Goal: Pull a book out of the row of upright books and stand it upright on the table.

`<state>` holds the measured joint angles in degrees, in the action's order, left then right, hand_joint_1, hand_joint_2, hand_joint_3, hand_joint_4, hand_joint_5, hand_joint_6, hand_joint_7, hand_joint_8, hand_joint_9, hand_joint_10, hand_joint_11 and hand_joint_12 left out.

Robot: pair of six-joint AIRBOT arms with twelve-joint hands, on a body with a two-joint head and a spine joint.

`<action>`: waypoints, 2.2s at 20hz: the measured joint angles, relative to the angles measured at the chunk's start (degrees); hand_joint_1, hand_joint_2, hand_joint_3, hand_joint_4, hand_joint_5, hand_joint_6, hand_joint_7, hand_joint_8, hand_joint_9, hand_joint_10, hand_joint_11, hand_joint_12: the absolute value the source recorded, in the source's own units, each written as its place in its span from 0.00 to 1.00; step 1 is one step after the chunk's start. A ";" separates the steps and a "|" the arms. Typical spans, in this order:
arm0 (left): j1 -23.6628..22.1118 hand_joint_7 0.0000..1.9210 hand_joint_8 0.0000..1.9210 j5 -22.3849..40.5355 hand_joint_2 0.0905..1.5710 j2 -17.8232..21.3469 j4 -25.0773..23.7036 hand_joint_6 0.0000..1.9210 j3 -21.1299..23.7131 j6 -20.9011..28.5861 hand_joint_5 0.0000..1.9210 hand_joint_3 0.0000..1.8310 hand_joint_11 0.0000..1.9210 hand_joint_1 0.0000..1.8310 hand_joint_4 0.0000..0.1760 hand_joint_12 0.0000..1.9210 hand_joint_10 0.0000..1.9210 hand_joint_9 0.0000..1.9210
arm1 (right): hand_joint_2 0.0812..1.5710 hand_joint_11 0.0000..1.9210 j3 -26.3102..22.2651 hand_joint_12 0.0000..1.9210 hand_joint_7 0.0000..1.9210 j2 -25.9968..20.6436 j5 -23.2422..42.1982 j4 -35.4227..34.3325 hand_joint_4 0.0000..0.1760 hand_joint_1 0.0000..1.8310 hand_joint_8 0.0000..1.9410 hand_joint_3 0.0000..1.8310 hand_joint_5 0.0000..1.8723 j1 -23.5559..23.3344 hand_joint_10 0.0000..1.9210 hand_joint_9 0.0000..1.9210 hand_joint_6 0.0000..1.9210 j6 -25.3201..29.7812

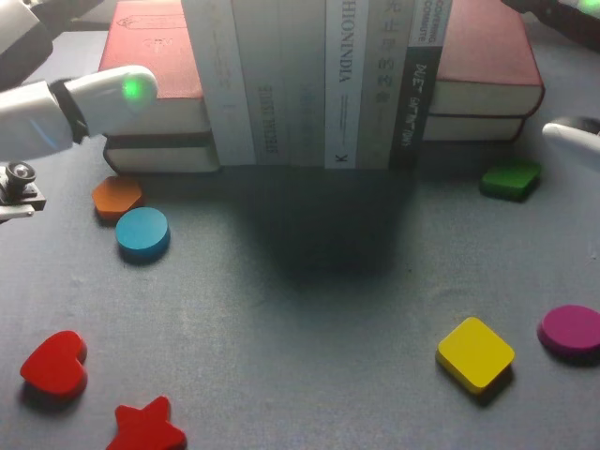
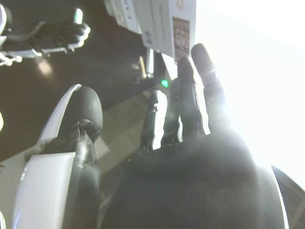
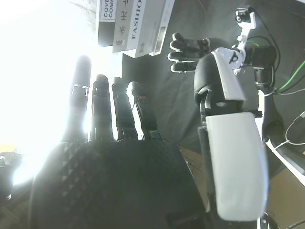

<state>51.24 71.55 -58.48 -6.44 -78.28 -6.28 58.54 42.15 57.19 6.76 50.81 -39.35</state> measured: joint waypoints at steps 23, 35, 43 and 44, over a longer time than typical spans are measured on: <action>1.44 0.00 0.00 0.96 0.85 -0.59 1.64 0.00 -0.15 0.11 0.08 0.00 0.00 0.20 0.48 0.00 0.00 0.00 | 0.86 0.00 2.93 0.00 0.00 2.08 -1.20 0.02 0.00 0.22 0.00 0.00 0.00 -8.70 0.00 0.00 0.00 -1.01; 2.03 0.00 0.00 0.87 0.86 -0.59 2.38 0.00 -0.17 0.09 0.07 0.00 0.00 0.15 0.51 0.00 0.00 0.00 | 0.85 0.00 8.22 0.00 0.00 9.07 -14.19 7.02 0.00 0.17 0.00 0.00 0.01 -21.16 0.00 0.00 0.00 -1.03; 2.10 0.00 0.00 0.90 0.86 -0.66 2.40 0.00 -0.24 0.11 0.07 0.00 0.00 0.15 0.55 0.00 0.00 0.00 | 0.85 0.00 11.02 0.00 0.00 14.08 -22.80 10.93 0.00 0.03 0.00 0.00 0.08 -27.93 0.00 0.00 0.02 -1.57; 2.10 0.00 0.00 0.81 0.85 -0.66 2.43 0.00 -0.26 0.11 0.07 0.00 0.00 0.15 0.58 0.00 0.00 0.00 | 0.86 0.00 11.19 0.00 0.00 14.40 -23.56 11.08 0.00 0.02 0.00 0.00 0.09 -28.17 0.00 0.00 0.03 -1.88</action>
<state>53.34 72.36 -59.13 -4.01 -78.54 -6.17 69.73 56.55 33.63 17.85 22.63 -41.23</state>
